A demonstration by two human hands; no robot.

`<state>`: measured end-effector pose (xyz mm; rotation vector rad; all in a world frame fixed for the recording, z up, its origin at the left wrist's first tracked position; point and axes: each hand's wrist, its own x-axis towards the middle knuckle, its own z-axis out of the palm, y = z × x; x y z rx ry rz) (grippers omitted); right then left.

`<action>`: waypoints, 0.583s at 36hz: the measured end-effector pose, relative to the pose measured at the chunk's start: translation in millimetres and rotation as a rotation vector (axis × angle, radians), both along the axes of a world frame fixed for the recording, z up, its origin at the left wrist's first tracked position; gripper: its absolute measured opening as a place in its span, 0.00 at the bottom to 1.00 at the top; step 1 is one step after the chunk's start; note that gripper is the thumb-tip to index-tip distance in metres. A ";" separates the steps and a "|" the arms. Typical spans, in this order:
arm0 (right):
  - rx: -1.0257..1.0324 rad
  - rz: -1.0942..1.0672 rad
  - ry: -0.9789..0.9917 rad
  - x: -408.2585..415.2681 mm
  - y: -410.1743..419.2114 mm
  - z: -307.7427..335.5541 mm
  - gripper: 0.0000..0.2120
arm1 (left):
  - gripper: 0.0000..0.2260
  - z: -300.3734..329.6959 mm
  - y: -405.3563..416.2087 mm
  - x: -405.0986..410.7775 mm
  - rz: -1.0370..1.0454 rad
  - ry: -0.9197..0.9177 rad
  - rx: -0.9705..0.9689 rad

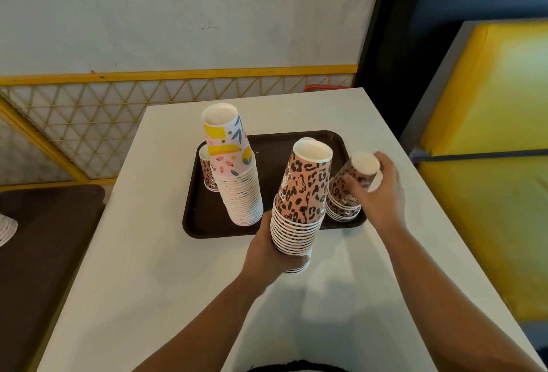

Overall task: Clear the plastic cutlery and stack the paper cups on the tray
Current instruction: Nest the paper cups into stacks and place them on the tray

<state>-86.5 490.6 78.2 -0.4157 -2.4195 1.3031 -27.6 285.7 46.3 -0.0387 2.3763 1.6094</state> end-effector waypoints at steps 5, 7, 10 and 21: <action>-0.164 0.220 0.272 20.9 -22.7 40.2 0.28 | 0.41 -1.8 -1.0 1.8 0.013 0.004 0.029; -0.165 0.435 0.137 28.1 -33.5 52.0 0.27 | 0.41 -2.8 -1.2 2.4 0.018 0.022 0.035; -0.126 0.578 -0.034 32.0 -45.9 52.1 0.30 | 0.42 -4.2 -0.5 2.6 0.022 0.029 0.040; -0.171 0.440 0.018 31.8 -52.2 55.6 0.30 | 0.41 -1.8 -0.6 4.6 0.008 0.056 0.005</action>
